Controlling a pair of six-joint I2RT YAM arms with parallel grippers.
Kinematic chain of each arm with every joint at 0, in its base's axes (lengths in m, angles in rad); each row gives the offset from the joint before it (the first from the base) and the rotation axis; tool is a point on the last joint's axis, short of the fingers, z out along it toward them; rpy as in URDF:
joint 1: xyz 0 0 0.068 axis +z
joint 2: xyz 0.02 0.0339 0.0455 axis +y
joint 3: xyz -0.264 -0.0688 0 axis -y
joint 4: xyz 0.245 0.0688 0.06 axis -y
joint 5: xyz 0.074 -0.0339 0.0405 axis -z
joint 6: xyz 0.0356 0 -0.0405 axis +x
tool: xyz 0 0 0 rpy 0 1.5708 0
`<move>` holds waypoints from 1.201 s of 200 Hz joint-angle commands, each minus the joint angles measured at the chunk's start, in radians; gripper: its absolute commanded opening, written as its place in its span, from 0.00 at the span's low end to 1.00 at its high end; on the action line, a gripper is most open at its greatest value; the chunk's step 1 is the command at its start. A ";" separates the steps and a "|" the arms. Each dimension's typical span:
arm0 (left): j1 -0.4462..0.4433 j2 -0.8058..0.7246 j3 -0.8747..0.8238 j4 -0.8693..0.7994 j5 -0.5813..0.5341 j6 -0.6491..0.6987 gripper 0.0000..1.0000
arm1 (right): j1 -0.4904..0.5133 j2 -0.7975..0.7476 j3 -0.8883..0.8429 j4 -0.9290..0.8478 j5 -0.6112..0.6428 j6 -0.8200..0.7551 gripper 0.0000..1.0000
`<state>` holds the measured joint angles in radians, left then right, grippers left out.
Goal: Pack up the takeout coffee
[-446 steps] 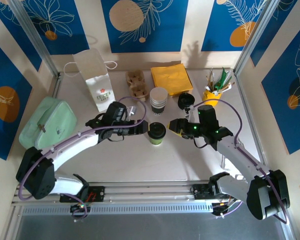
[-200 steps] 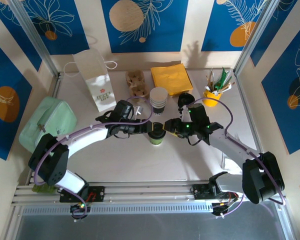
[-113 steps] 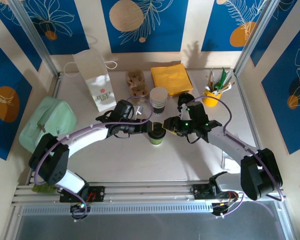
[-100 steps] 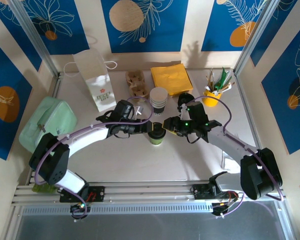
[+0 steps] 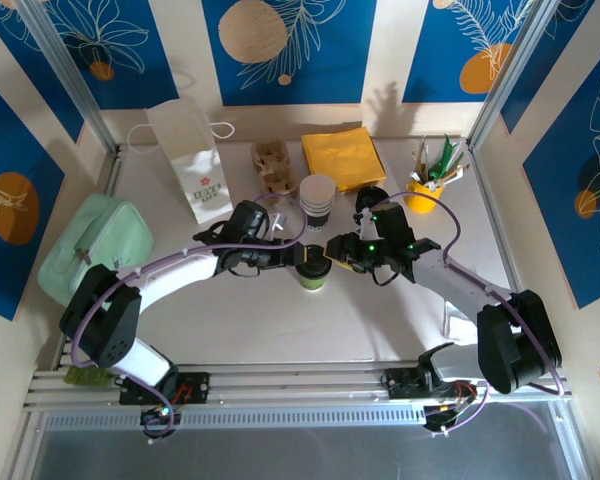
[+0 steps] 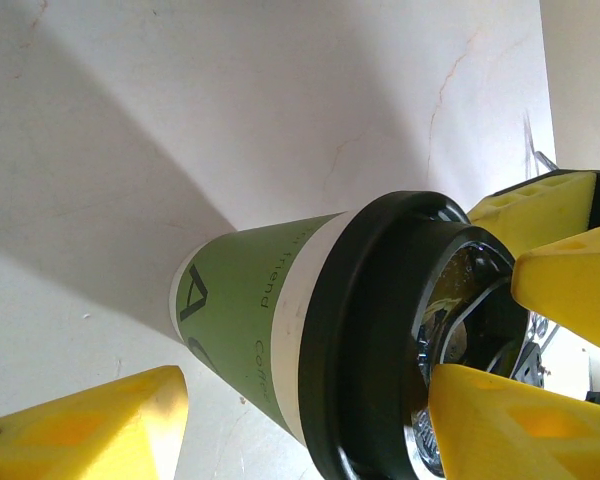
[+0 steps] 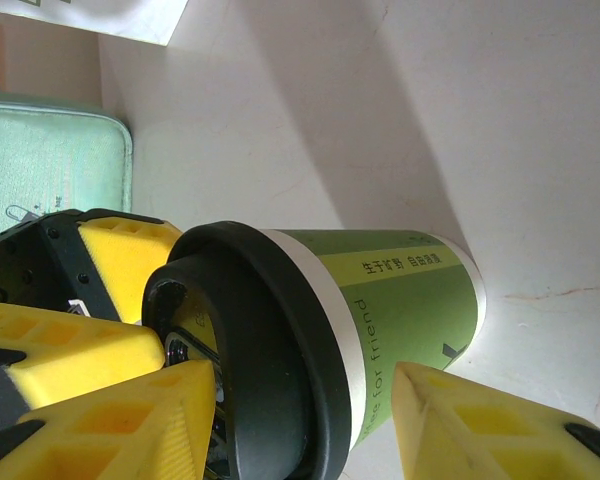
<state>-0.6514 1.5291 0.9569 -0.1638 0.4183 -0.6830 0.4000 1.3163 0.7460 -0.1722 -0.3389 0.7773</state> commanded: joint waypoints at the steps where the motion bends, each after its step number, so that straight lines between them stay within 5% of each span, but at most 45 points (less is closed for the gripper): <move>1: -0.001 0.009 0.017 -0.017 0.011 -0.009 0.65 | 0.005 0.014 0.023 -0.018 0.010 -0.019 0.50; 240: 0.004 -0.033 -0.100 0.022 0.008 -0.030 0.55 | -0.002 -0.006 -0.063 -0.023 0.034 -0.003 0.50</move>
<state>-0.6384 1.4998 0.8711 -0.0597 0.4267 -0.7246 0.3981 1.3247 0.7063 -0.1143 -0.3424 0.7746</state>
